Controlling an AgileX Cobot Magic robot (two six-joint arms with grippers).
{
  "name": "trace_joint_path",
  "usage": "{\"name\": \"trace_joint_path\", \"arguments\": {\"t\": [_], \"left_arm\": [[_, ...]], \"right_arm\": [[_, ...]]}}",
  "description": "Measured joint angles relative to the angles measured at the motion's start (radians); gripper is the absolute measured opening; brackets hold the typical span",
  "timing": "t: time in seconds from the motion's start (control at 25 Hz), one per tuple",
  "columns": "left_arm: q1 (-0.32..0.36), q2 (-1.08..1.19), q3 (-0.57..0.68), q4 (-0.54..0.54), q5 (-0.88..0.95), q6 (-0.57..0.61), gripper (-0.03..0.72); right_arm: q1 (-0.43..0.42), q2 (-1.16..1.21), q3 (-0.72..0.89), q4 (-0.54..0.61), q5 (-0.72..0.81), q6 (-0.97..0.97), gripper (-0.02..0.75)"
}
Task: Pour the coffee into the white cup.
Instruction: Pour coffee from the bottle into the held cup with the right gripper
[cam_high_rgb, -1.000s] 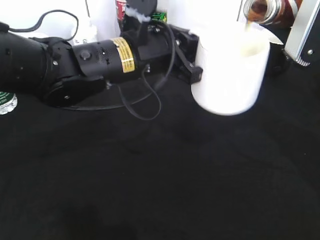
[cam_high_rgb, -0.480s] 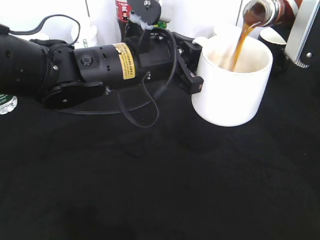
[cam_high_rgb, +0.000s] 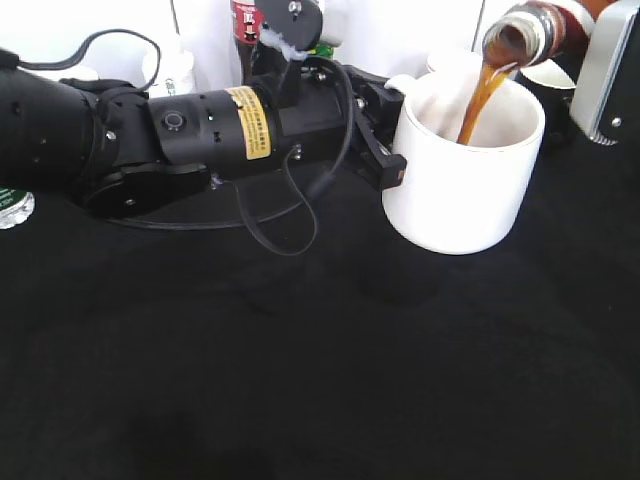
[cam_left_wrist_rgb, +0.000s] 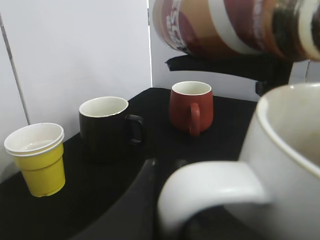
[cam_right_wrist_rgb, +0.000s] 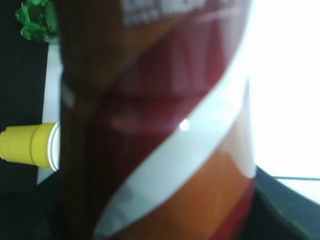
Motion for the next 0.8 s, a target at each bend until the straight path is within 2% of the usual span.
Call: {"name": "trace_joint_path", "arguments": {"t": [0.8], "left_arm": [[0.000, 0.000, 0.000, 0.005, 0.005, 0.000, 0.055]], "right_arm": [[0.000, -0.002, 0.000, 0.000, -0.002, -0.072, 0.519]]}}
